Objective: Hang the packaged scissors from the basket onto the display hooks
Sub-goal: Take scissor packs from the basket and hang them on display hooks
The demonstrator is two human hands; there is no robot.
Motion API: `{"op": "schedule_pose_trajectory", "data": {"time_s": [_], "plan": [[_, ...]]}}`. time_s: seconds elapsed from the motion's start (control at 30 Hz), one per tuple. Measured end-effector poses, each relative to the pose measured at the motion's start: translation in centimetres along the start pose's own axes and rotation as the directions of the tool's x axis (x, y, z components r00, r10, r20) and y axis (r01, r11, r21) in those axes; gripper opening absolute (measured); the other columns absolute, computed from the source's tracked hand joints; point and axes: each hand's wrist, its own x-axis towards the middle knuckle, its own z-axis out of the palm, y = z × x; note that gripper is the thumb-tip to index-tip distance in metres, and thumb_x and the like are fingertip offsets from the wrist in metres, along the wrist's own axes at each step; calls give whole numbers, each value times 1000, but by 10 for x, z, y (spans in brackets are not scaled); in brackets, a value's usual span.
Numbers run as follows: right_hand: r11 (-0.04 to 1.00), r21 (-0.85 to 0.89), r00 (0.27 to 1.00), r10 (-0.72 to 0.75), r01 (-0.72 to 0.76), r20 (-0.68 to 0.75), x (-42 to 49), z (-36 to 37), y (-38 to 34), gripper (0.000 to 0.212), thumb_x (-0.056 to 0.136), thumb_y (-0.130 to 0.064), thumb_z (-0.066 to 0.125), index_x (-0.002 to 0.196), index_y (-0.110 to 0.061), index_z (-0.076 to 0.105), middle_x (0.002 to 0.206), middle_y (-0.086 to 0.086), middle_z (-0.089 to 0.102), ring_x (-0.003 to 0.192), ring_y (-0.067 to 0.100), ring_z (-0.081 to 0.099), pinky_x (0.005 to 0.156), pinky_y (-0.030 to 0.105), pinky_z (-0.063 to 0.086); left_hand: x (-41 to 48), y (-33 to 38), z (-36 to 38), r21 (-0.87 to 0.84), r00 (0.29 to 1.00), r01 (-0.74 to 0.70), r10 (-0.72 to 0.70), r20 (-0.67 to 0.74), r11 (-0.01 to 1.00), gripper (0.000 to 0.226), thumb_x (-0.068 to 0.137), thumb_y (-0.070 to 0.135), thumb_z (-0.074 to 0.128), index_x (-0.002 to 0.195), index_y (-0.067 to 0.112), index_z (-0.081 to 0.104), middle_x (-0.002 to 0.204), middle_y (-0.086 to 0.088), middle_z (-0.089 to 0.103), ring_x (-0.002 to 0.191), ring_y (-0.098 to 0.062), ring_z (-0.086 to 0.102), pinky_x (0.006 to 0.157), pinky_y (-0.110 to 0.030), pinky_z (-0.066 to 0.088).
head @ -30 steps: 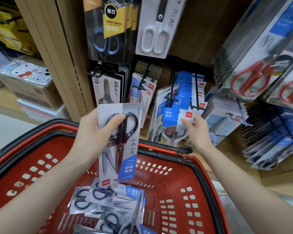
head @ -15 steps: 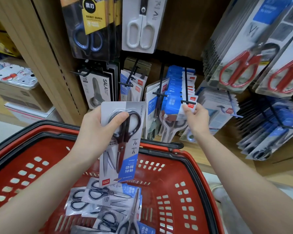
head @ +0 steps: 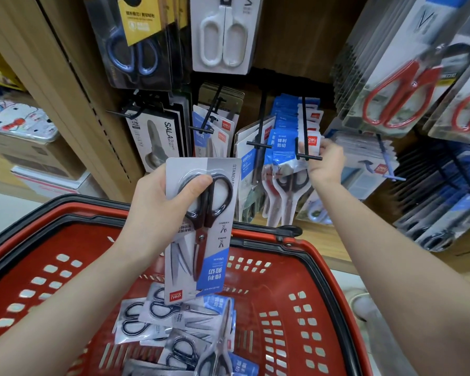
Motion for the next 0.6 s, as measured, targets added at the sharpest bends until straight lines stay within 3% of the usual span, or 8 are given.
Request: {"op": "schedule_pose_trajectory", "data": {"time_s": [0.13,0.33,0.5,0.6], "plan": [[998,-58,1000,0,0,-10,1,2,0,21,91,-18,60,105,-4,65,96,4,64,88,15,55,73,21,40,-1,0,2,3,1000,13,-13,1,1000,15,86,19,64,84,34,61,76,30,68,75,9,64,66,-8,49],[991,-128,1000,25,-24,4,-9,-9,5,30,87,-26,65,109,-6,60,104,8,66,95,22,60,77,29,44,-8,0,4,-18,999,42,-42,0,999,13,86,20,64,86,33,62,80,25,70,78,5,66,68,-11,52],[995,-86,998,52,-49,31,-18,-16,2,31,88,-24,66,110,-5,57,103,9,65,96,23,61,84,37,49,-18,5,4,-17,998,57,-57,-1,998,16,87,17,64,87,33,63,76,27,69,75,10,63,63,-5,46],[997,-59,998,53,-51,30,-23,-23,0,25,89,-18,64,108,-2,57,96,6,60,88,16,56,80,32,49,-24,10,3,-14,998,57,-57,-11,998,16,87,17,64,87,33,63,76,25,69,75,10,64,62,-6,47]]}}
